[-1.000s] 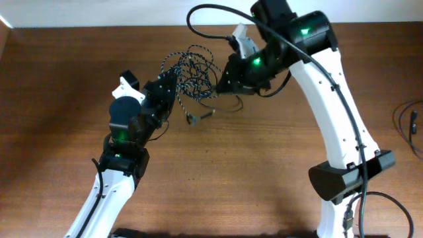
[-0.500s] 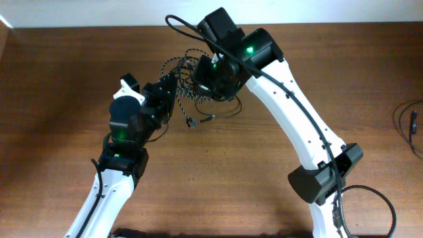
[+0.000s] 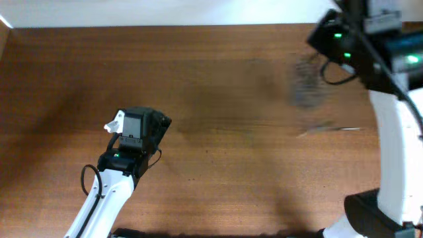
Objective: Untangle cables
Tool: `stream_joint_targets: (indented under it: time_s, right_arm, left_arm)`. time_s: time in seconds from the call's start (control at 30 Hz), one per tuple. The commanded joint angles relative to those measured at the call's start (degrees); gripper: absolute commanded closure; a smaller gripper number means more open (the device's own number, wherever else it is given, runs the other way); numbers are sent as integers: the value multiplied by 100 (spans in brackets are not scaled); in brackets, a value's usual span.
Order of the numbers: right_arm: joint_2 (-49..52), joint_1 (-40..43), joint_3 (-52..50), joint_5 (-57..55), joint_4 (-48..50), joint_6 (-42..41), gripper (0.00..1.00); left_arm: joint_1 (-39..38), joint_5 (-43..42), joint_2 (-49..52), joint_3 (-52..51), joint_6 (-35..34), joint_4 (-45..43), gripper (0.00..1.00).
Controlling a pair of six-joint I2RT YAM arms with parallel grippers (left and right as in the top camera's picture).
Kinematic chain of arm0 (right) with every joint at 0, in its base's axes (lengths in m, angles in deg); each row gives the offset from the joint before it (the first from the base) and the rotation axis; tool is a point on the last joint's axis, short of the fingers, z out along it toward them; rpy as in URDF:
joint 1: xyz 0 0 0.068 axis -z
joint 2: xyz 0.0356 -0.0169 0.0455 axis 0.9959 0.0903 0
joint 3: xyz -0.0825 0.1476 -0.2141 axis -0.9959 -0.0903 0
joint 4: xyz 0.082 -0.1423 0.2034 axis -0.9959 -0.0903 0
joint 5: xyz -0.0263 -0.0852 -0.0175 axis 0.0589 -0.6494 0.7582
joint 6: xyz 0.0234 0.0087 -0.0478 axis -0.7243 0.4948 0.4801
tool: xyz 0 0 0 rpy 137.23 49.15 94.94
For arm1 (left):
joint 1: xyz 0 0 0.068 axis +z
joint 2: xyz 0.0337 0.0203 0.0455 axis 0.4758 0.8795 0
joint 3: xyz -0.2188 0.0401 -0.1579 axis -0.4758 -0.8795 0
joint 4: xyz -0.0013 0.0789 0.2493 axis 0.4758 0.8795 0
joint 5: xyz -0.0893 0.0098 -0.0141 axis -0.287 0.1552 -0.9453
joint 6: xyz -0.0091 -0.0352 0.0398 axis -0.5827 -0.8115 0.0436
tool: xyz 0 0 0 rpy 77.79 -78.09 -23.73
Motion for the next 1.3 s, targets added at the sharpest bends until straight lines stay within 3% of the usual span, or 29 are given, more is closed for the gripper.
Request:
stream_joint_targets:
  time_s: [0.0,0.03,0.07,0.1,0.13,0.17,0.27,0.3,0.37,0.53,0.6,0.63,0.67,0.73,0.8,0.87,0.9,0.93,0.97,1.07,1.13,1.17,1.2,1.27]
  right_arm:
    - [-186,212,50,498,-105,74,96]
    - [-181,212,50,1045,-20,466,96]
    - [-181,212,48,1928,197,1213,96]
    - [-181,212,50,3049,391,2013,96]
    - [-181,212,50,4784,522,3156,96]
    - [-181,212,50,5595,522,3694,96]
    - [-181,212,50,6395,586,3858,96]
    - [-181,212,50,6620,586,3858,96]
    - [-181,212,50,6990,586,3858,96]
    - [-179,214,48,6758,721,3794,96]
    - [-175,214,48,5549,741,3018,96]
    - [-175,214,48,5018,741,2680,96]
    - [-175,219,48,3873,710,2159,96]
    - [-175,223,48,1840,490,1377,96]
    - [-157,221,48,1353,494,1338,96]
    - [-26,212,48,2245,494,1340,96]
    - [59,212,48,3270,496,1340,96]
    - [131,212,48,4885,616,1340,96]
    - [136,212,48,5757,809,1338,96]
    - [136,212,48,7921,1652,929,96]
    - [136,212,48,8533,2277,610,96]
    - [136,214,48,8553,2472,625,96]
    - [138,223,48,8229,2470,828,96]
    - [138,223,48,7095,2463,1346,96]
  left_arm:
    - [9,127,-24,0,50,-83,1]
    - [9,-756,-24,0,59,-476,1]
    - [9,-1622,-24,0,767,-1084,1]
    - [9,-2350,-24,0,1899,-1773,1]
    - [9,-3486,-24,0,3211,-2455,1]
    - [9,-4846,-24,0,4205,-2870,1]
    - [9,-5764,-22,0,4708,-2723,0]
    - [7,-5834,-22,0,4708,-2715,17]
    - [4,-5823,-22,0,4708,-2721,1]
    - [4,-5574,-22,0,4704,-2549,1]
    - [4,-4406,-22,0,4642,-1676,1]
    - [9,-3729,-22,0,4232,-1381,1]
    - [9,-2688,-22,0,3364,-997,1]
    - [9,-2339,-22,0,2865,-872,1]
    - [9,-2380,-22,0,2868,-782,1]
    - [9,-2951,-22,0,2896,-850,1]
    - [-24,-3353,-24,0,3438,-922,1]
    - [-210,-3383,-22,0,3976,-1001,1]
    - [-616,-3383,-22,0,4288,-1482,1]
    - [-1563,-2981,214,0,4422,-2295,1]
    - [-1679,-2929,699,0,4168,-2599,1]
    - [-1681,-2927,1154,0,4048,-3067,65]
    - [-1668,-2629,1381,0,3849,-3206,100]
    - [-1495,-2332,1346,0,3624,-3156,100]
